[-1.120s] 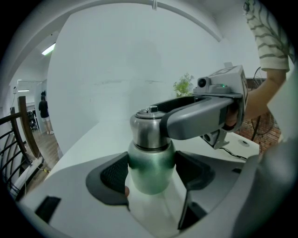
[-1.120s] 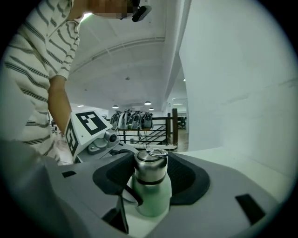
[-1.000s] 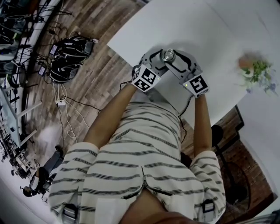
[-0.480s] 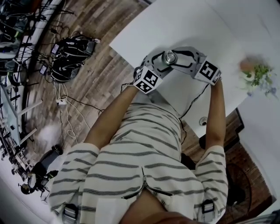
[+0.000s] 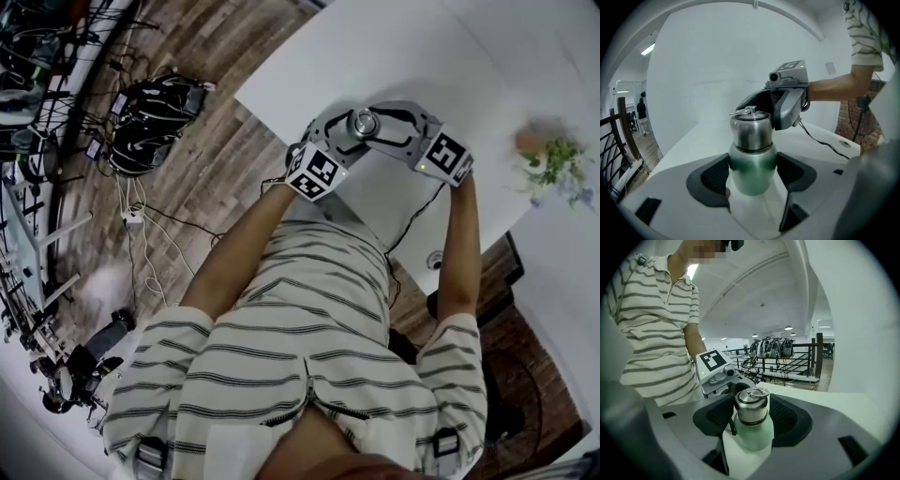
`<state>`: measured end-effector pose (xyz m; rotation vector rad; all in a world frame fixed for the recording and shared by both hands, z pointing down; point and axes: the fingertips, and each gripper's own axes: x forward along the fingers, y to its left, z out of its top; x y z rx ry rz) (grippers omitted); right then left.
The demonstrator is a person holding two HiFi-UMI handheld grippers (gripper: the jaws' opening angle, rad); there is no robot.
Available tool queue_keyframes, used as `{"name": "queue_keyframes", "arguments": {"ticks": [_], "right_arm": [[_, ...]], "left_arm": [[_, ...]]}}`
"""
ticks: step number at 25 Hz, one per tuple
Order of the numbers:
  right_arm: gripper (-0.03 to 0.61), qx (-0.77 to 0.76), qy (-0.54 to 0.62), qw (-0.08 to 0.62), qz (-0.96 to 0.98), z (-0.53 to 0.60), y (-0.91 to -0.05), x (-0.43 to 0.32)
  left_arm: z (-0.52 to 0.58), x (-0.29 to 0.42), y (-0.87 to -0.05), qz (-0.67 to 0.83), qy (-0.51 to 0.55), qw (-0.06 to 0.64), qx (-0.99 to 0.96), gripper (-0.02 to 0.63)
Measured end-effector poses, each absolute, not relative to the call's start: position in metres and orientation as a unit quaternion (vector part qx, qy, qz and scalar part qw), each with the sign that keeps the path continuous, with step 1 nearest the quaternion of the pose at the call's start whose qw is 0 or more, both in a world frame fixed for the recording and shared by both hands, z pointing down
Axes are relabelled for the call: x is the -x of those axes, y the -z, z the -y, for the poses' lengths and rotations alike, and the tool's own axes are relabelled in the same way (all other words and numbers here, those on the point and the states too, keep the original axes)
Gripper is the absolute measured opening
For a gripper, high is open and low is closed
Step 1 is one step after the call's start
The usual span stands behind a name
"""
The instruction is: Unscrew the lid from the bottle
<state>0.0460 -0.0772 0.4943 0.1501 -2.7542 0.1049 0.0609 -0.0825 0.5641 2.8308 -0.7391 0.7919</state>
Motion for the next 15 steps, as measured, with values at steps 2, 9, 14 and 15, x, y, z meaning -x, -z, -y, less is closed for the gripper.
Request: {"name": "queue_keyframes", "arguments": {"ticks": [2, 9, 14, 15], "right_arm": [[0.264, -0.087, -0.049, 0.167, 0.981, 0.0790, -0.4901, -0.0458], [0.311, -0.313, -0.006, 0.161, 0.936, 0.0788, -0.4920, -0.0463], [0.276, -0.430, -0.039, 0.113, 0.895, 0.0780, -0.4929, -0.0470], [0.273, -0.447, -0.048, 0.109, 0.887, 0.0791, -0.4944, -0.0490]], "left_arm": [[0.0829, -0.0601, -0.5633, 0.244, -0.260, 0.056, -0.932, 0.316], [0.0828, -0.0618, -0.5640, 0.245, -0.260, 0.056, -0.932, 0.316], [0.0831, -0.0612, -0.5641, 0.246, -0.260, 0.055, -0.932, 0.316], [0.0832, -0.0617, -0.5637, 0.246, -0.260, 0.056, -0.932, 0.316]]}}
